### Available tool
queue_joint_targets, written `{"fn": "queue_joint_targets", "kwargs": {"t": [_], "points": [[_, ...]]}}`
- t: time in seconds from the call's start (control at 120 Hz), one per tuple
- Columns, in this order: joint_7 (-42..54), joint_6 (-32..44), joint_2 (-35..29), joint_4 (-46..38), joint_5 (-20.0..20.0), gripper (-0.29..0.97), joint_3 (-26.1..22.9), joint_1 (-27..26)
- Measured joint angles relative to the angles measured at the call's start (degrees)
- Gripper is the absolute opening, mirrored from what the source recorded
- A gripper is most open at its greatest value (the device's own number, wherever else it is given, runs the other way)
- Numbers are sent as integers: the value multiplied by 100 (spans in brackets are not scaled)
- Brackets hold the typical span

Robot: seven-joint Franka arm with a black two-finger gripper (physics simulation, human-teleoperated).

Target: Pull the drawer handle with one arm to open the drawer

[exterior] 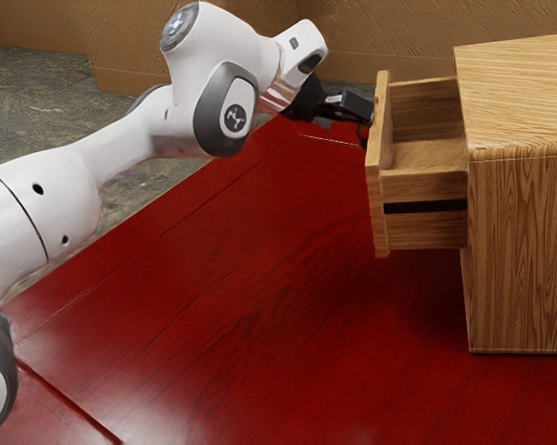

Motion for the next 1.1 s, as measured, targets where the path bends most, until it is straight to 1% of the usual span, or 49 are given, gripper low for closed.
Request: {"fn": "queue_joint_targets", "kwargs": {"t": [0.083, 0.275, 0.433, 0.608, 0.708, 0.742, 0.85, 1.1], "points": [[8, -9, -151, -171, -7, 67, 1, 150], [73, -24, -538, -655, -157, 67, 5, 546], [140, -25, -807, -1065, -506, 68, 8, 818], [231, -28, -1084, -1391, -678, 68, 18, 1043], [275, -36, -1313, -1646, -752, 68, 20, 1212], [290, -49, -1373, -1745, -617, 68, 28, 1205], [344, -79, -1617, -1955, -651, 68, 28, 1360], [521, -136, -1818, -2023, -826, 68, 41, 1441]]}}
